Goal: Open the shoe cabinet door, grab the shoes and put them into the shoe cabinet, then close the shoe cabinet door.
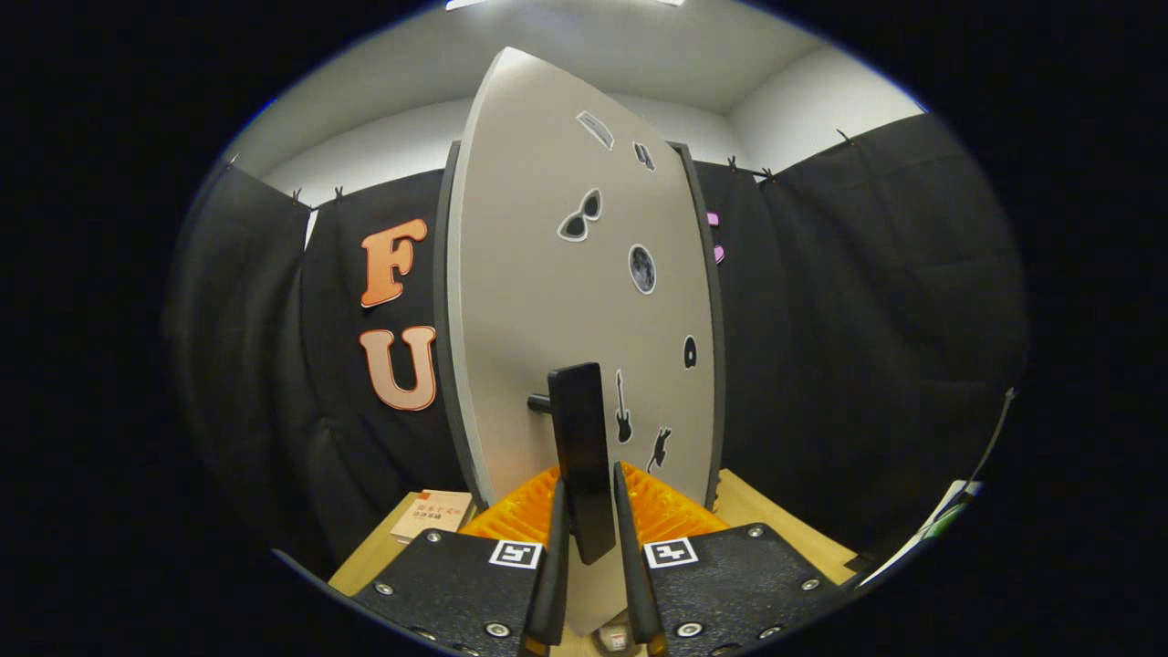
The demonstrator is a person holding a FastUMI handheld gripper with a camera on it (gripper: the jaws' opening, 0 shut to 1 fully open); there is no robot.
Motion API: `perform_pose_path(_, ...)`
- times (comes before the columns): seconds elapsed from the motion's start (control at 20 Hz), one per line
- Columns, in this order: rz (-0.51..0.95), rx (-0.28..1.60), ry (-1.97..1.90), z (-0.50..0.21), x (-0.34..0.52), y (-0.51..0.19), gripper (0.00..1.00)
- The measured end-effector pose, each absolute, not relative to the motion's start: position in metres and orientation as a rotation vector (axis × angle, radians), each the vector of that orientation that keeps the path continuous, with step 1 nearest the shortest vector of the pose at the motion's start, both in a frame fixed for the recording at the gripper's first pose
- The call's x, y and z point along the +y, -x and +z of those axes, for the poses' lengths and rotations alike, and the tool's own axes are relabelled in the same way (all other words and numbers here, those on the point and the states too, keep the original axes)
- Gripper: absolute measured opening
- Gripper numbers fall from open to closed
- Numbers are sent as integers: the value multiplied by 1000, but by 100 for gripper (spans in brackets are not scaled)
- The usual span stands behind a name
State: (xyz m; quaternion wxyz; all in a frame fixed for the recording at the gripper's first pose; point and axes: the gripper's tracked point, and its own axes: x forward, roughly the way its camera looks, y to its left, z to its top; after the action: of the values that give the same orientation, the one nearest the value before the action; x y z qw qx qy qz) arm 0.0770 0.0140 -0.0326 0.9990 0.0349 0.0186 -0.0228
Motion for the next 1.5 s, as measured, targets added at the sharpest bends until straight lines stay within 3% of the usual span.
perform_pose_path(0.5, -66, 51, -103, -35, -82, -38, 27)
perform_pose_path(0.85, -4, 45, -122, -48, -146, -14, 27)
perform_pose_path(1.05, 26, 54, -134, -56, -169, -14, 26)
perform_pose_path(1.2, 15, 41, -119, -56, -195, -15, 20)
perform_pose_path(1.5, -17, 55, -128, -72, -237, -19, 21)
